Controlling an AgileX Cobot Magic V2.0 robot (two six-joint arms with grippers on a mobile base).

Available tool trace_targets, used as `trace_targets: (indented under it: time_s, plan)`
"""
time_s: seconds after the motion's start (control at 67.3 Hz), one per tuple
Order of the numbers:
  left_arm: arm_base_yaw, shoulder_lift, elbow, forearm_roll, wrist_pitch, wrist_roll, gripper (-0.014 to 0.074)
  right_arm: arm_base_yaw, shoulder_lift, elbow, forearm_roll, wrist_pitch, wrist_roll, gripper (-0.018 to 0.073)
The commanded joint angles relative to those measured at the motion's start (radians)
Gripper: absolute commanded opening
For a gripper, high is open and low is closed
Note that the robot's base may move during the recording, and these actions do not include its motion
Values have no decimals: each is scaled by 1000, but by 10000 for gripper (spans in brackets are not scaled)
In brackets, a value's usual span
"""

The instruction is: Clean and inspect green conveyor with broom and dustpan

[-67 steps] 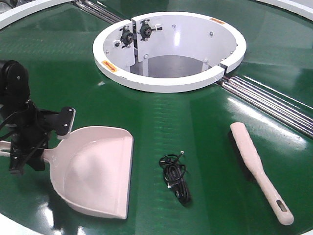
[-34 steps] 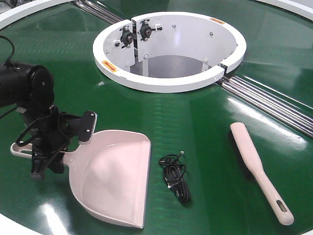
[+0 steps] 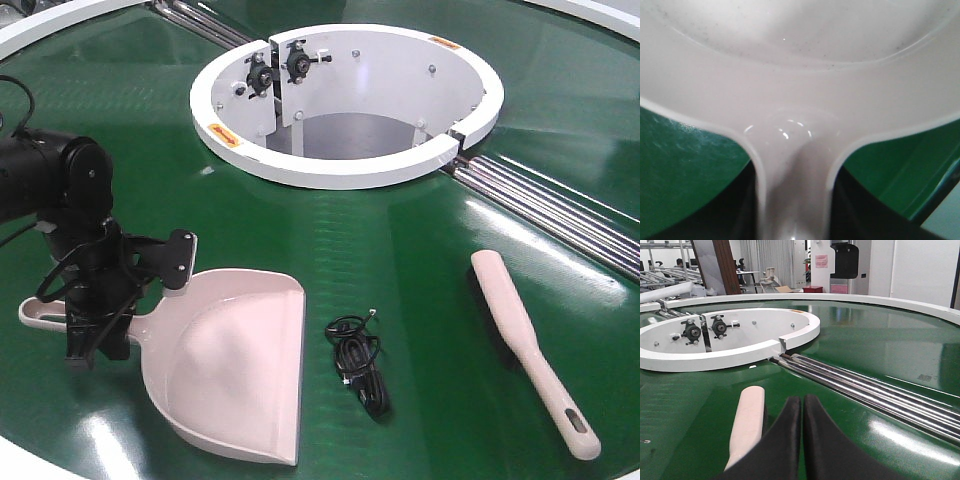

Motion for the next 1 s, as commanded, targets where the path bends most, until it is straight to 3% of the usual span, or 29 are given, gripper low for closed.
trace_targets:
  time_s: [0.0, 0.981]
  plan:
    - [-8, -45, -27, -16, -15, -27, -8, -3, -18, 22, -4, -74, 0, -10]
    - [-8, -48, -27, -19, -23, -27, -7, -3, -18, 22, -4, -74, 0, -10]
